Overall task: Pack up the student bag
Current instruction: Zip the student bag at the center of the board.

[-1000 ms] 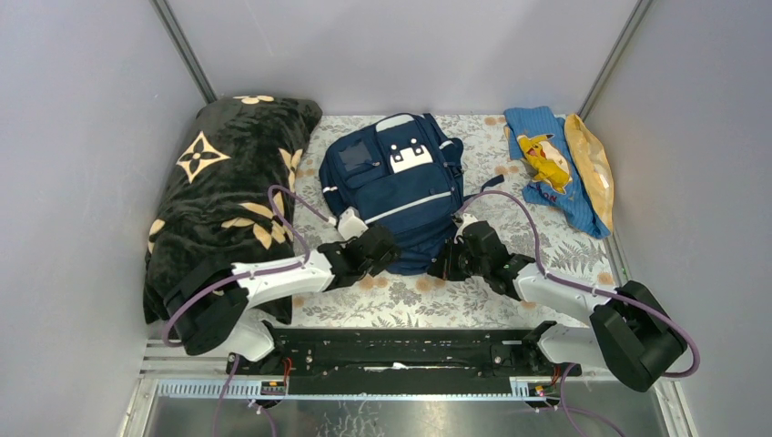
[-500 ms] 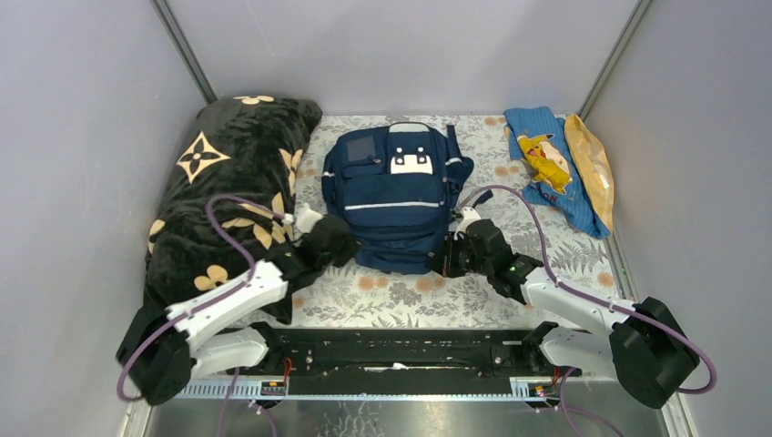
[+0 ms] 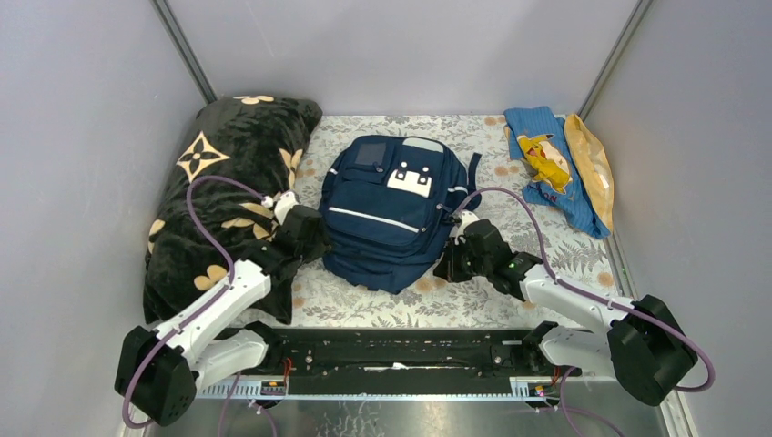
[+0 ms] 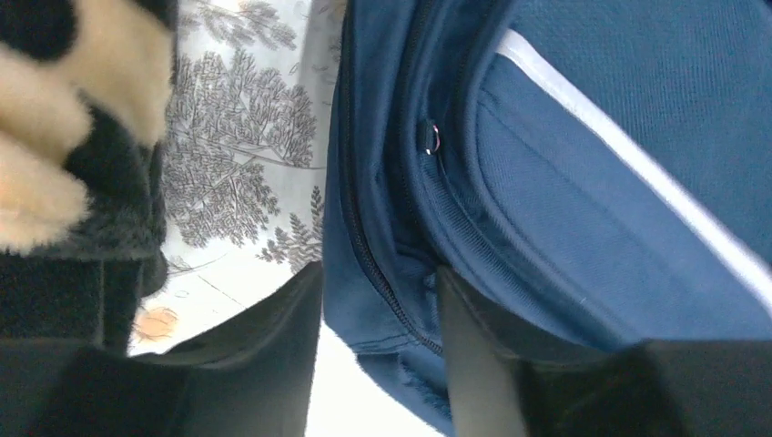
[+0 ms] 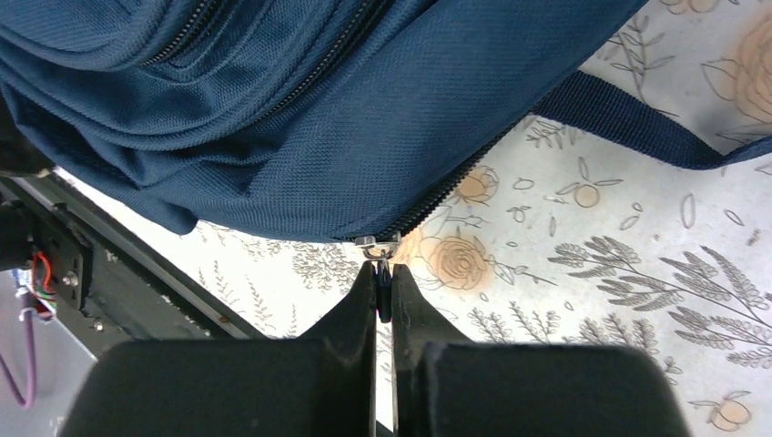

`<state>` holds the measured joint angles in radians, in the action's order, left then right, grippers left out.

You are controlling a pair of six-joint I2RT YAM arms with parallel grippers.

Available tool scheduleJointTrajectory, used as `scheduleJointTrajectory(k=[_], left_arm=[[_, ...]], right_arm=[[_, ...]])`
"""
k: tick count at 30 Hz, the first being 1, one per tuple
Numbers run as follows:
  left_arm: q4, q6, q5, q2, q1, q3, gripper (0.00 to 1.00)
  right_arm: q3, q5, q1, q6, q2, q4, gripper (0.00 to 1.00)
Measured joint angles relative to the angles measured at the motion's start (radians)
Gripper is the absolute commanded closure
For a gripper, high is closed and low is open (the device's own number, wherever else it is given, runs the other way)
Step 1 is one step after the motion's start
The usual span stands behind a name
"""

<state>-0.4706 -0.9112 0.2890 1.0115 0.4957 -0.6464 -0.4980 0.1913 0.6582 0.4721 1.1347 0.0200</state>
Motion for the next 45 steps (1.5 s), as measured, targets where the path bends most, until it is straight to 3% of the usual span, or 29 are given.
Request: scheduleJointTrajectory(k=[4,9,15,20,29,32,35,37,39,45], left_arm=[[-0.016,0.169,0.034,0.005,0.113,-0.06,0.37],[0.052,0.327,0.032,0.046,0.384,-0.167,0.33],[0.122,0.483,0.061,0.233,0.595,-0.232,0.31],[0.155,0.593,0.109,0.402,0.657,-0.284,0.29],[0.211,0.72,0.13,0.509,0.664,-0.383,0.32],[0.23,0.743,0.131,0.559,0.664,-0.406,0.39],[0.233,0.758,0.14,0.599,0.664,-0.409,0.55],[0.233,0.765,0.149,0.611,0.664,-0.409,0.73],[0.241,0.762,0.143,0.61,0.663,-0.407,0.98],[0.252,0.757,0.114,0.575,0.652,-0.386,1.0]], right_arm=[[-0.004,-0.018,-0.011,-0.021,0.0,0.042,1.0],[-0.006,-0.006,-0.014,-0.04,-0.001,0.062,1.0],[-0.016,0.037,-0.016,-0.047,-0.001,0.062,1.0],[-0.017,0.039,-0.016,-0.047,-0.006,0.065,1.0],[-0.017,0.039,-0.016,-0.045,-0.025,0.065,1.0],[-0.017,0.039,-0.016,-0.045,-0.025,0.065,1.0],[-0.017,0.037,-0.016,-0.045,-0.025,0.066,1.0],[-0.017,0.035,-0.016,-0.045,-0.027,0.066,1.0],[-0.017,0.036,-0.016,-0.045,-0.033,0.065,1.0],[-0.018,0.013,-0.016,-0.045,-0.055,0.066,1.0]])
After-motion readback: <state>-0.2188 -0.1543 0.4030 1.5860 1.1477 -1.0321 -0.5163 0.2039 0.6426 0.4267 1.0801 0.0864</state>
